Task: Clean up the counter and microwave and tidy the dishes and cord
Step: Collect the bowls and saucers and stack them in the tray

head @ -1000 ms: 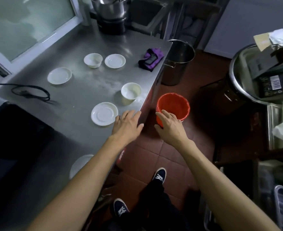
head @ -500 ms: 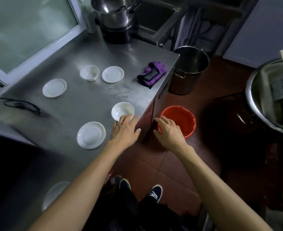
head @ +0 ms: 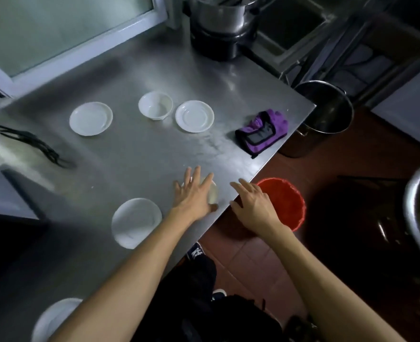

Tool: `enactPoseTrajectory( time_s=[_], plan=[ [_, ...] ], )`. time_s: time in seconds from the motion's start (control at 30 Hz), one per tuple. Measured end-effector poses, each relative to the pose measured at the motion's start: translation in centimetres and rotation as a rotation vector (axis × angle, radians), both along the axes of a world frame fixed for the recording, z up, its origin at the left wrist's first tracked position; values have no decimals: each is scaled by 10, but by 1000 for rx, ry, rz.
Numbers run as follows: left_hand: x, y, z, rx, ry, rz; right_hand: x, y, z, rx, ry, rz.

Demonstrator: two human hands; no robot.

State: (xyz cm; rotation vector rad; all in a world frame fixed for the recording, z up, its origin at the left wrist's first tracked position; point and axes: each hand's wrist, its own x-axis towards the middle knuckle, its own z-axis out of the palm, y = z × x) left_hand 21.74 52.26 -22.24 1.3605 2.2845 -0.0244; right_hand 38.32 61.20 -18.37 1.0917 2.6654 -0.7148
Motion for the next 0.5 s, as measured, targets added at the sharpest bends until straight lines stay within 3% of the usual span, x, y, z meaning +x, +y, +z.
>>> enactPoseTrajectory(
  time_s=[0.2,0.5],
  plan=[
    [-10,15,-12,-45,26,-47,-54,43,-5,-13,40,18],
    [-62,35,-18,-25,132,180,-141,92,-22,-64,71,177]
  ],
)
